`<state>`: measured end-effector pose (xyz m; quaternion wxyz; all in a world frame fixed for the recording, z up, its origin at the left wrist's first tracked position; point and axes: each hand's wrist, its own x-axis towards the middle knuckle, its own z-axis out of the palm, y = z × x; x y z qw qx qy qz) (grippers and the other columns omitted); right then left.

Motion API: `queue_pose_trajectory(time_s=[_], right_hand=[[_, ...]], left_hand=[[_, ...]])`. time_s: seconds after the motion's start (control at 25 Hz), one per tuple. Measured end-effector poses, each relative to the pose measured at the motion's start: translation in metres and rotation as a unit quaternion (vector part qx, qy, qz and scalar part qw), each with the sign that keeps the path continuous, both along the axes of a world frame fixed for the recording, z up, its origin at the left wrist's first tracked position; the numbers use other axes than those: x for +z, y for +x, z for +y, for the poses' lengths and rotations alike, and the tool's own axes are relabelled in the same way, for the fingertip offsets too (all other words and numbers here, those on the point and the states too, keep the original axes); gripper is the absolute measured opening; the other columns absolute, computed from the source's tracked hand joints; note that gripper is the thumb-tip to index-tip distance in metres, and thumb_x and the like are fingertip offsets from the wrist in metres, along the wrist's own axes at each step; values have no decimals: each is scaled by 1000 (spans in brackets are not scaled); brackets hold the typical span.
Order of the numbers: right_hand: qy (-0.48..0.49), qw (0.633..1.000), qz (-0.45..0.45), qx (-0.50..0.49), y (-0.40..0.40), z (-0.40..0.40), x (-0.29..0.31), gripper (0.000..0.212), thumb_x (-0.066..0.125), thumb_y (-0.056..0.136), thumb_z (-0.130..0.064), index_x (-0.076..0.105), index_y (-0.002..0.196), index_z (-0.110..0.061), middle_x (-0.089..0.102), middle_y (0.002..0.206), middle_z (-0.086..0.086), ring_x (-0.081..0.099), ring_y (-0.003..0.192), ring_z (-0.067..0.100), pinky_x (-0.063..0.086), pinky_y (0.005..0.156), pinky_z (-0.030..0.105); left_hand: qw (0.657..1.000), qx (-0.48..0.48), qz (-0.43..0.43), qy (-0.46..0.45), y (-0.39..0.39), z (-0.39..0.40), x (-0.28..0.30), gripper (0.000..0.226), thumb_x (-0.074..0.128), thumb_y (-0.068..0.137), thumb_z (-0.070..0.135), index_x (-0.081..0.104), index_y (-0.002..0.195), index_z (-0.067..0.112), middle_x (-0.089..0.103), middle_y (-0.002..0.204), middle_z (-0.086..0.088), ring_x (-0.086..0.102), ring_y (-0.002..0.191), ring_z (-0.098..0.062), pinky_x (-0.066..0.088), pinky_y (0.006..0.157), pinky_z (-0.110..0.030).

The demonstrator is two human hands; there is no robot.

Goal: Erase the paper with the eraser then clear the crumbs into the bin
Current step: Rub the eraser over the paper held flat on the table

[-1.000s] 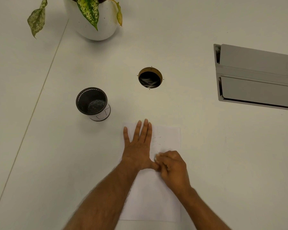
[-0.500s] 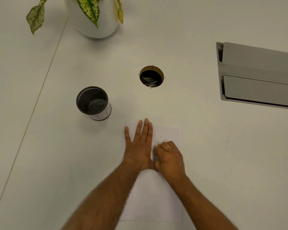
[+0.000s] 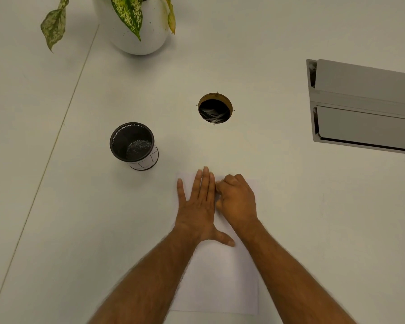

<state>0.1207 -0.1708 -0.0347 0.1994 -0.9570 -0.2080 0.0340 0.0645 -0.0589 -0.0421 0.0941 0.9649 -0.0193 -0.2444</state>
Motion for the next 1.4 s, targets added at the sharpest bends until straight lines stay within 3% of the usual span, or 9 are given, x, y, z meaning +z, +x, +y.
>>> queue_pose_trajectory(time_s=[0.4, 0.52, 0.64, 0.8, 0.88, 0.96, 1.12, 1.28, 1.4], right_hand=[[33, 999, 2, 0, 5, -6, 0, 13, 77, 73, -1, 77, 81, -12, 70, 74, 1, 59, 71, 19, 54, 62, 30], [160, 983, 72, -58, 9, -15, 9, 8, 73, 84, -9, 78, 87, -13, 71, 80, -1, 60, 74, 10, 47, 71, 15], [297, 926, 145, -180, -9, -35, 16, 10, 77, 80, -6, 77, 88, -12, 70, 83, -8, 65, 77, 3, 48, 73, 11], [171, 982, 19, -80, -71, -55, 0, 11, 72, 80, -8, 78, 88, -12, 70, 85, -2, 61, 81, 11, 50, 73, 21], [118, 992, 3, -32, -84, -55, -6, 12, 68, 77, -10, 77, 84, -12, 67, 83, -2, 57, 80, 13, 50, 67, 22], [79, 997, -7, -13, -84, -50, -7, 12, 75, 71, -4, 76, 81, -11, 66, 79, -2, 56, 77, 15, 50, 61, 24], [59, 998, -17, -15, -73, -38, -4, 9, 75, 73, -13, 74, 80, -7, 66, 76, 0, 58, 72, 19, 52, 57, 27], [60, 998, -30, -22, -50, -25, -3, 15, 74, 67, 5, 74, 78, -5, 66, 74, 3, 58, 70, 24, 50, 58, 26], [57, 997, -37, -29, -27, -16, -2, 13, 71, 71, 7, 74, 76, -5, 65, 71, 3, 56, 68, 24, 48, 56, 28]], left_hand=[[999, 2, -45, -1, -4, 23, -1, 151, 33, 43, 109, -32, 150, 23, -31, 162, -7, -31, 148, -30, -16, 113, -70], [999, 2, -42, -3, -5, 21, 0, 153, 34, 43, 109, -32, 150, 21, -36, 160, -6, -35, 146, -30, -18, 112, -70], [999, 2, -44, -4, -5, 22, 0, 154, 35, 43, 108, -32, 150, 20, -38, 159, -6, -36, 145, -29, -18, 111, -71], [998, 7, -52, -19, -6, 22, -1, 154, 34, 42, 108, -25, 153, 19, -32, 162, -7, -33, 147, -29, -16, 112, -71], [999, 6, -50, -11, -5, 22, -3, 153, 33, 43, 108, -27, 152, 19, -33, 161, -7, -33, 147, -29, -15, 112, -71], [999, 7, -47, -6, -5, 21, -5, 152, 37, 45, 106, -29, 151, 20, -35, 161, -6, -33, 147, -30, -16, 112, -71], [999, 12, -52, -7, -4, 20, -6, 146, 36, 50, 105, -30, 151, 21, -34, 161, -6, -32, 147, -31, -16, 112, -70], [998, 5, -58, -1, -5, 20, -7, 147, 31, 49, 106, -26, 153, 20, -30, 162, -7, -29, 148, -31, -12, 112, -72], [999, 2, -54, -3, -6, 20, -8, 156, 32, 39, 110, -23, 154, 19, -29, 162, -8, -29, 148, -32, -13, 112, -72]])
